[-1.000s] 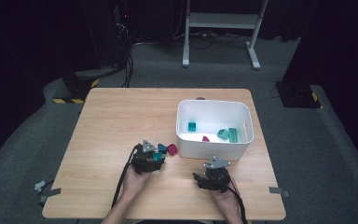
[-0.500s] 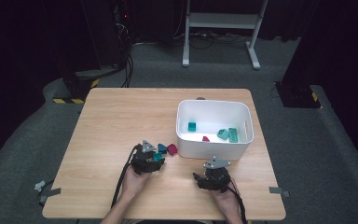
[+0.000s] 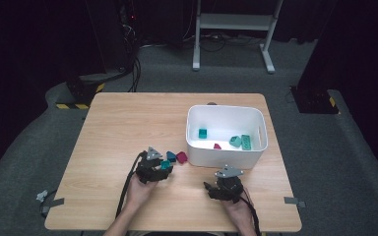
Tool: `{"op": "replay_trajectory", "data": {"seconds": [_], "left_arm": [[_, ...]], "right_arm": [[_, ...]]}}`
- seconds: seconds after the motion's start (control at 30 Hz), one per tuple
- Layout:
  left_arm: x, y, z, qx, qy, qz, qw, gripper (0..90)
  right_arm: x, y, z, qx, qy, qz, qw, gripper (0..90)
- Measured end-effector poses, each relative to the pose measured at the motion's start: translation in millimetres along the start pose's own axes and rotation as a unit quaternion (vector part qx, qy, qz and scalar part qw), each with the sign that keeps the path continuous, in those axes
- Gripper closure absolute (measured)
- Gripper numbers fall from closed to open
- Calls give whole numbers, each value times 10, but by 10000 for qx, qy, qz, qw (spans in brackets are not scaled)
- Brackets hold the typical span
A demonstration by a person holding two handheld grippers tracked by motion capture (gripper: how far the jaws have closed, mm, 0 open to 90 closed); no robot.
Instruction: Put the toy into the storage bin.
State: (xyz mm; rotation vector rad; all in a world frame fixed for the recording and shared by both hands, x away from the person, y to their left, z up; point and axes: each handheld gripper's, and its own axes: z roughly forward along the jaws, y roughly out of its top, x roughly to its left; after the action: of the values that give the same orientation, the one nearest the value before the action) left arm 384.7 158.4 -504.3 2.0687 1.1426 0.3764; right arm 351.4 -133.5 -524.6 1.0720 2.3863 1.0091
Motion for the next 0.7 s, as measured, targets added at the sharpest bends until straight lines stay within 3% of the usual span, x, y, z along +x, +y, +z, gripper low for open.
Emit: {"op": "replay_trajectory", "data": {"seconds": [0.43,0.6,0.7], "left_arm": [[22,79,-169,-118,-203,-9,9997,469],[41,135,-244,-106,-180,73,9998,469],[47,156,-285,-179,-216,23,9996,469]], "right_arm": [[-5,1,3,8,-16,12,10000,293],[-5,0,2,14,-21,33,10000,290],[-5,0,2,15,-21,35,10000,290]]}}
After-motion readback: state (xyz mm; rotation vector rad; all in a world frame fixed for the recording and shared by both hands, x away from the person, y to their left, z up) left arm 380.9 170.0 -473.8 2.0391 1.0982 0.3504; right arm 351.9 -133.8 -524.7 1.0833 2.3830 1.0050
